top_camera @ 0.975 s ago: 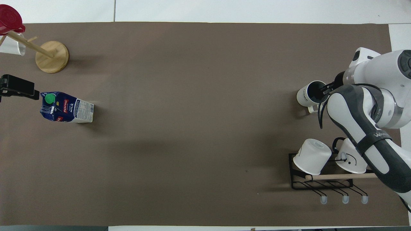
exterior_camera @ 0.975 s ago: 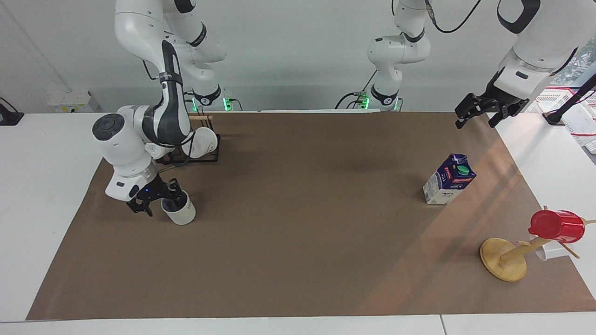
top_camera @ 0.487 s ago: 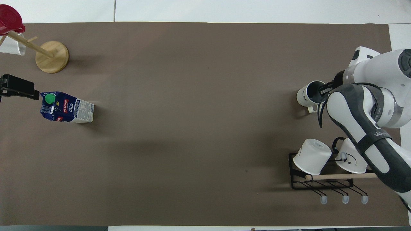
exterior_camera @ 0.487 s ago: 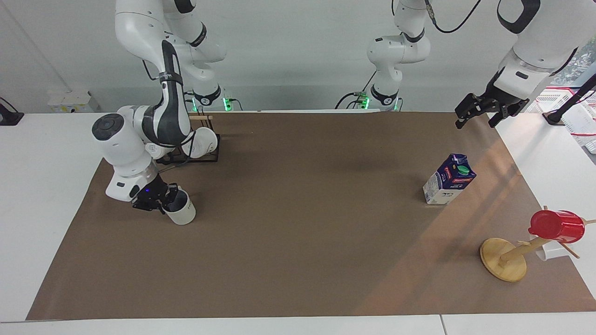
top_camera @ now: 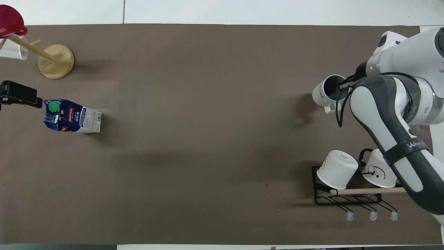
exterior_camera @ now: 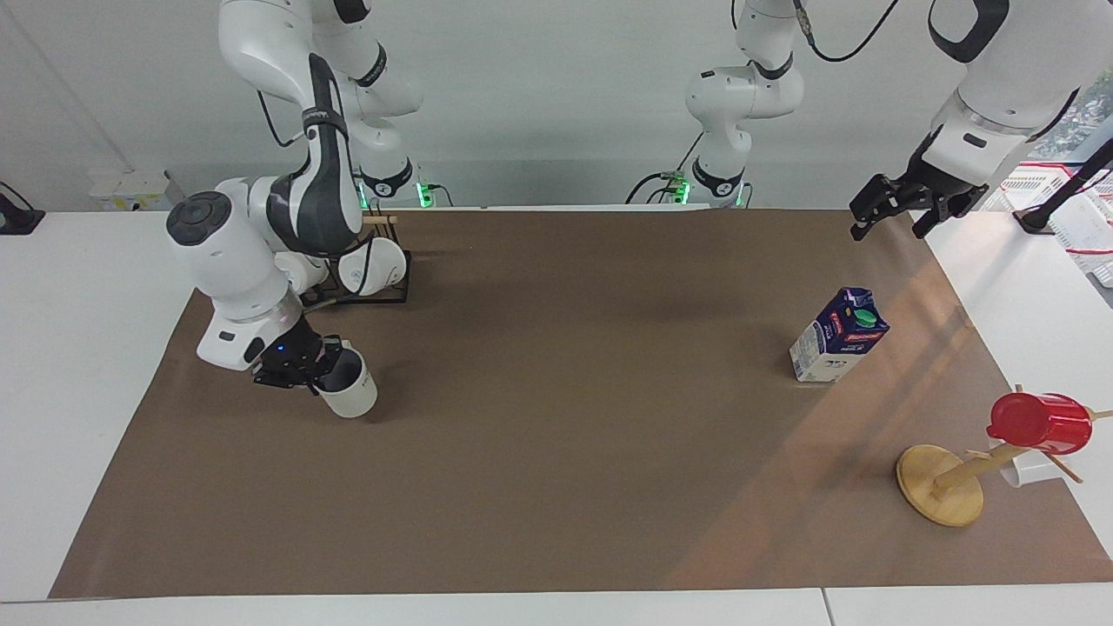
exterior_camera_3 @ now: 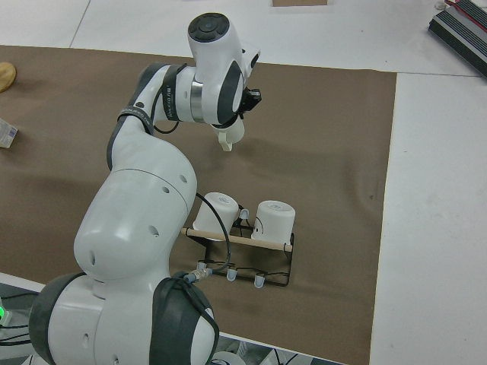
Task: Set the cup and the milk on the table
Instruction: 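Carry the white mug with the right gripper toward the table center, then set down the mug and release it while the left gripper grasps the carton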
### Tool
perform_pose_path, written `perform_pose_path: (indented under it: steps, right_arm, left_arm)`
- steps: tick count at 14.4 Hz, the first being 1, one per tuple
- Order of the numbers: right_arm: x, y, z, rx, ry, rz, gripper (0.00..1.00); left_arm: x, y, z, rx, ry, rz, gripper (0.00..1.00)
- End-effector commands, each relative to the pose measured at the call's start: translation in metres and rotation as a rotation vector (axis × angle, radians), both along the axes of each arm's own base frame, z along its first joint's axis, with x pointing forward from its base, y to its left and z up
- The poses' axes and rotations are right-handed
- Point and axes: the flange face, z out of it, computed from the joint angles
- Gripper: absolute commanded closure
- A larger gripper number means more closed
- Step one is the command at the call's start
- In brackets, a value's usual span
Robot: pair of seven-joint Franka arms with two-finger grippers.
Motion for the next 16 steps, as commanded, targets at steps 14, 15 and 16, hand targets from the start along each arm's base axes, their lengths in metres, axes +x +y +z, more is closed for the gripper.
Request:
perform_pose_path:
  steps: [14,15,16]
  right_arm:
    - [-0.055,0.226,-0.058,-0.041,-0.024,-0.083,1.00]
    - [-0.056,0.225,-0.061,-0.041,-0.030,-0.054,1.00]
    - [-0.057,0.225,-0.063,-0.042,-0.037,-0.017,1.00]
  left_arm:
    - [-0.009,0.001,0.001,-0.019,0.007,-0.006,0.00]
    - [-0.009,0.001,0.001,-0.019,0.007,-0.006,0.00]
    - [-0.009,0.001,0.001,-0.019,0.007,-0.006,0.00]
